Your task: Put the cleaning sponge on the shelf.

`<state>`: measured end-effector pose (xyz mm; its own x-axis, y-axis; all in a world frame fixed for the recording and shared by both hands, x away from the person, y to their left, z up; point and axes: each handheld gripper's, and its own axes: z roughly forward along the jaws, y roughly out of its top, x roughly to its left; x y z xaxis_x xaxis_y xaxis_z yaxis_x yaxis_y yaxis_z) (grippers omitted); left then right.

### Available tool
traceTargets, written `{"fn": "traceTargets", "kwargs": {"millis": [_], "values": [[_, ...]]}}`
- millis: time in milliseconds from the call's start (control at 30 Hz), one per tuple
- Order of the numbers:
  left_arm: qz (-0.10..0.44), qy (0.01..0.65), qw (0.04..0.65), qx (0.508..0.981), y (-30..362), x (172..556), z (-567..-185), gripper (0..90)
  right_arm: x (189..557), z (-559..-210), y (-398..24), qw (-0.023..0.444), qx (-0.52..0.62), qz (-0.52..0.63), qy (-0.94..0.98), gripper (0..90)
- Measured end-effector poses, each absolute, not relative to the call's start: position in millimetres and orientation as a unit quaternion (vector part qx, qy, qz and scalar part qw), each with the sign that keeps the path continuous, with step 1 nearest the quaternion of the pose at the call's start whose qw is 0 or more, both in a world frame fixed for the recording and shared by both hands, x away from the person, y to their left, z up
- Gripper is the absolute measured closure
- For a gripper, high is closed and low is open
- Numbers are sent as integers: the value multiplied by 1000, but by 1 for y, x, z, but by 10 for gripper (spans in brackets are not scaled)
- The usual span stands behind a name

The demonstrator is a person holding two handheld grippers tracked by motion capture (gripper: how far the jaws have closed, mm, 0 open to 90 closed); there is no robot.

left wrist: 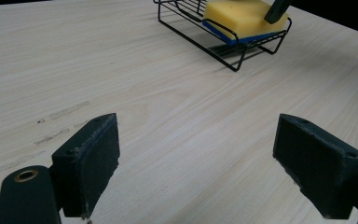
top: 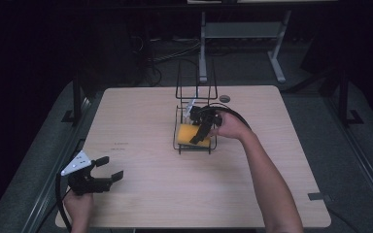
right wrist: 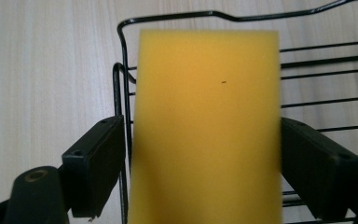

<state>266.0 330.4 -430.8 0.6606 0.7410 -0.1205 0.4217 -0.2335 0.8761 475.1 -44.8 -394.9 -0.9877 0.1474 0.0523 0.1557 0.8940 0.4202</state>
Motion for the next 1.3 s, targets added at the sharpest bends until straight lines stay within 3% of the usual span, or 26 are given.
{"fn": "traceTargets", "kwargs": {"millis": [1300], "values": [[163,375,488,771,326,267,-431,141,450,-383,-50,-13,-61,-256,-965,171]]}}
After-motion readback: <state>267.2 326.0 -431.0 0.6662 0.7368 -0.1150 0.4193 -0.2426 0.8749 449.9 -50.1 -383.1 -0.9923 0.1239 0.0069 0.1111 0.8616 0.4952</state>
